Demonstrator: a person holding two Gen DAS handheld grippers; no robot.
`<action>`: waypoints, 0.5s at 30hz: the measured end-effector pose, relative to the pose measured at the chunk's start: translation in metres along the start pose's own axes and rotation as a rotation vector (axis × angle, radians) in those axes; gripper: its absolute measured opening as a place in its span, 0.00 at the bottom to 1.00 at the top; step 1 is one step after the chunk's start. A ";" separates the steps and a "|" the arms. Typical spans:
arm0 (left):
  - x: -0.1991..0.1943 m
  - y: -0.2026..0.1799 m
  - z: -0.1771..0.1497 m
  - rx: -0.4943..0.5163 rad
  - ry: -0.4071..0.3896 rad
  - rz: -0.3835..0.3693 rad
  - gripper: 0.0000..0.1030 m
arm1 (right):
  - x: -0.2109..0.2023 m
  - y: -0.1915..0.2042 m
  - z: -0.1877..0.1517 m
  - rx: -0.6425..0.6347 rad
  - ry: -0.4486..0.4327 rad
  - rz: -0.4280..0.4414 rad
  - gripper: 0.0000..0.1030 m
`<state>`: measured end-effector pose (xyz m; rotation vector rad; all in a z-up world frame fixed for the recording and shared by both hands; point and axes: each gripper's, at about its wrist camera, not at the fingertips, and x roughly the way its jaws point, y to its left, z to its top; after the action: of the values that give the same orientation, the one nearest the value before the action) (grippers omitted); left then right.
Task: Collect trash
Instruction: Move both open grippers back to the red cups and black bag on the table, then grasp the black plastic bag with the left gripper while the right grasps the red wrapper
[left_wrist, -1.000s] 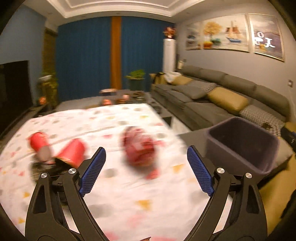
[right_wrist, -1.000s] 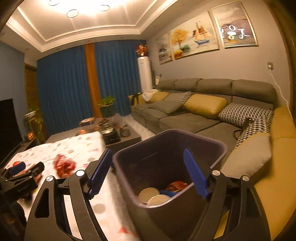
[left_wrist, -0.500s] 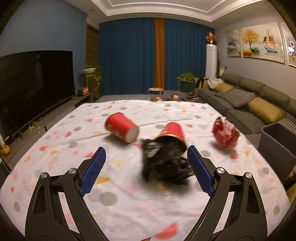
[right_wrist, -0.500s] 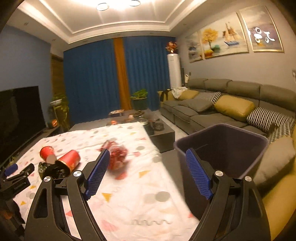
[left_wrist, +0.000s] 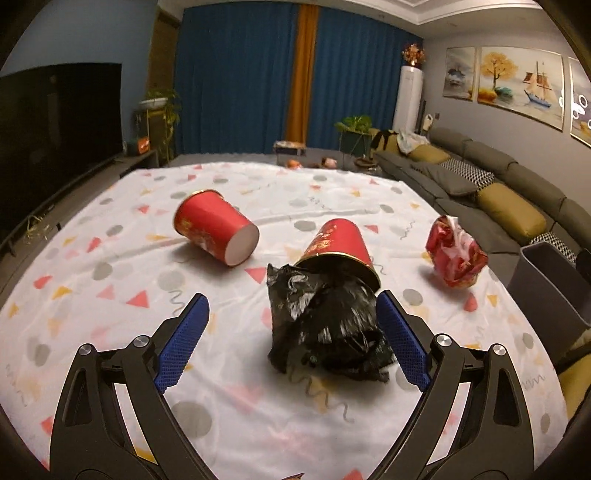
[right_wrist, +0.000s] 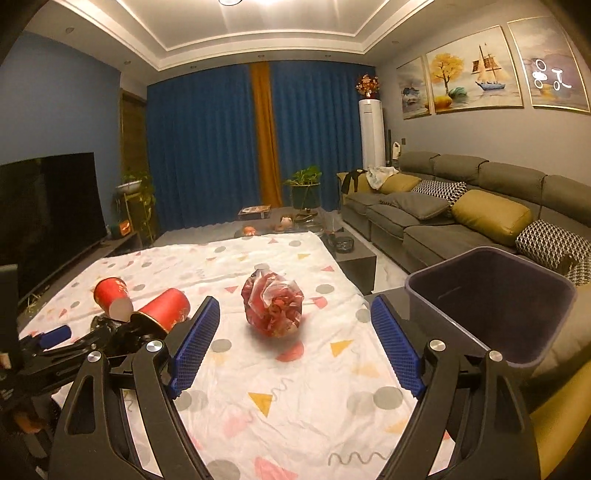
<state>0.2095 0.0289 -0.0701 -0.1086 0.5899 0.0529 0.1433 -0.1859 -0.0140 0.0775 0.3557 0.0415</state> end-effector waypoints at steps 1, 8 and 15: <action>0.006 -0.001 0.001 0.002 0.010 -0.005 0.87 | 0.004 0.001 0.000 -0.004 0.004 -0.002 0.79; 0.036 0.002 0.000 -0.028 0.091 -0.068 0.58 | 0.046 0.008 0.002 -0.018 0.051 0.005 0.79; 0.048 0.013 -0.003 -0.082 0.158 -0.131 0.12 | 0.093 0.011 0.001 -0.008 0.124 0.003 0.79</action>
<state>0.2466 0.0428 -0.1005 -0.2326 0.7377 -0.0594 0.2301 -0.1699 -0.0438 0.0680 0.4794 0.0506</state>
